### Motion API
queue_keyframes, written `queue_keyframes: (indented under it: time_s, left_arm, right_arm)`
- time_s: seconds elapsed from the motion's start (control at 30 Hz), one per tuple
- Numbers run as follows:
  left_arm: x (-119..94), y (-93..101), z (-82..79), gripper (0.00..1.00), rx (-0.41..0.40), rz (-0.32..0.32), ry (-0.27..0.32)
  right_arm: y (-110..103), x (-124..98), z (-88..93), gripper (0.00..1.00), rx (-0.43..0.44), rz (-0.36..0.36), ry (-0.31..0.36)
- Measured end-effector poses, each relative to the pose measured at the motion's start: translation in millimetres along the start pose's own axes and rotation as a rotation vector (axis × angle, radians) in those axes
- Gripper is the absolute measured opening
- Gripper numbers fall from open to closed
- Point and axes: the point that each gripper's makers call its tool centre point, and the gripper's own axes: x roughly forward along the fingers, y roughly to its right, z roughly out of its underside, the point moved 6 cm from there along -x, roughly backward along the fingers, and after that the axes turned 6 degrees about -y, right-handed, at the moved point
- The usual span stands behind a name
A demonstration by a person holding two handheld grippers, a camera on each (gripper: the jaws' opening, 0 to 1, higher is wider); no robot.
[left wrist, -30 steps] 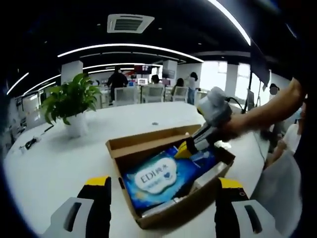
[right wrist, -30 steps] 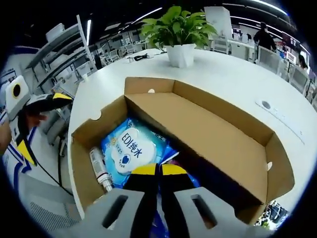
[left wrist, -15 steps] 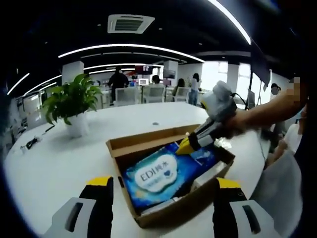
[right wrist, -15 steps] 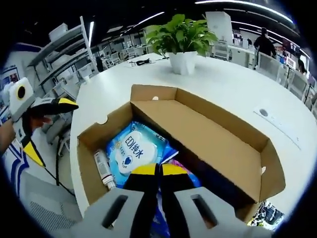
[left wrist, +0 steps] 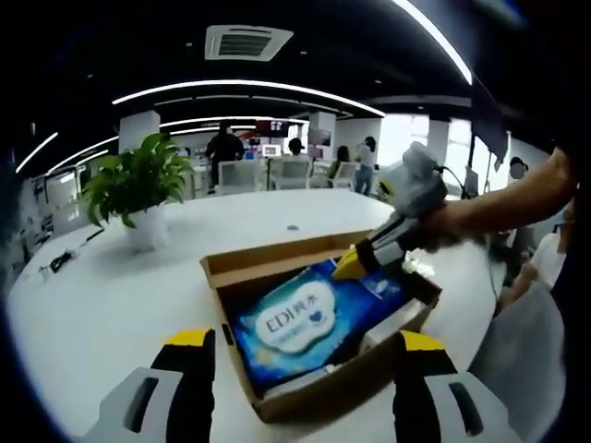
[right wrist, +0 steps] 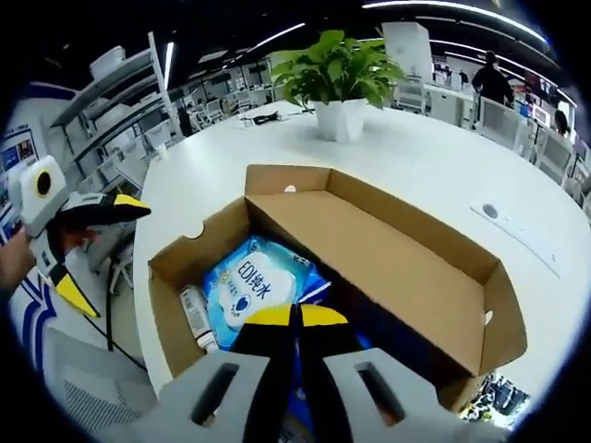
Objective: Operate the shoe box by opening the lid, removing the specified soft item, and placing it in the target area until the item is outside and the box remains undamaged.
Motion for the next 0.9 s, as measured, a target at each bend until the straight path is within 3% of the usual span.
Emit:
queue_keyframes:
  time_s: [0.53,0.9]
  left_arm:
    - [12.4,-9.8,-2.6,0.64,-0.005,-0.030,-0.062]
    - [40.9,-6.4,-7.7,0.51,0.023,0.018,-0.159]
  right_arm:
    - [20.6,-27.3,16.2,0.00,0.028,0.056,-0.002]
    - [29.4,-43.6,23.6,0.00,0.051,0.077,0.003]
